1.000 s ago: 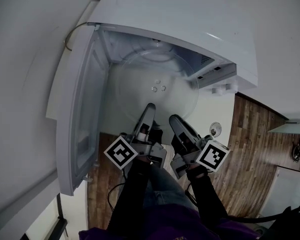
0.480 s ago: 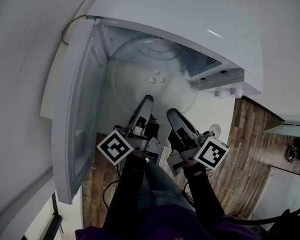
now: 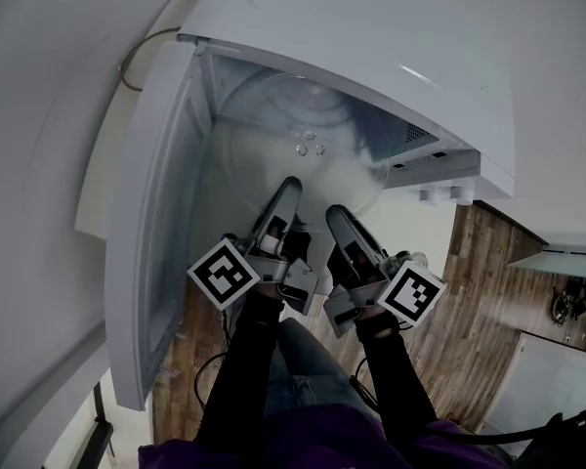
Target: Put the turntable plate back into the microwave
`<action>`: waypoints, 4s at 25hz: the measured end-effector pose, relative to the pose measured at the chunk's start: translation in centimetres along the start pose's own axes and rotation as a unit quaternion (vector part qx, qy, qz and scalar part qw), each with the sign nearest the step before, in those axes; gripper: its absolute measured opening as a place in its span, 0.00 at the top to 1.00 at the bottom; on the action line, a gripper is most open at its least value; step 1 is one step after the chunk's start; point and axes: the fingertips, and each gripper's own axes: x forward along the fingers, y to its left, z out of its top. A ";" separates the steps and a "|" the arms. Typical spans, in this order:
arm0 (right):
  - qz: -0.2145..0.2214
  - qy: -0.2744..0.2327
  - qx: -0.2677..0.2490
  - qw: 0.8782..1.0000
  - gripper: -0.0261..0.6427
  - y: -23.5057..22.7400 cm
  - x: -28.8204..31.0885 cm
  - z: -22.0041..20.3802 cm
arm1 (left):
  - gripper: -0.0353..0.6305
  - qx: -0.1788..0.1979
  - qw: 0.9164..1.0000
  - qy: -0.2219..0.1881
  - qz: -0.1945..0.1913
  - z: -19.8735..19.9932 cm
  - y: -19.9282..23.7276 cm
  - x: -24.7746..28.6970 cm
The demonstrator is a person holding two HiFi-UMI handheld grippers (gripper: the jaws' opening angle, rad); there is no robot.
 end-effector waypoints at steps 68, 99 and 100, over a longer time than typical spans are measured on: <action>-0.021 -0.025 -0.031 0.999 0.78 -1.1 3.7 2.5 | 0.89 -0.049 0.999 -0.007 -0.013 3.0 1.5 3.6; -0.010 -0.002 -0.002 1.000 0.78 -1.2 3.7 1.6 | 0.89 -0.026 0.999 0.008 0.030 3.4 2.0 5.0; -0.010 -0.005 0.004 1.000 0.78 -1.3 3.8 1.8 | 0.89 -0.025 0.999 0.008 0.032 3.4 2.0 5.1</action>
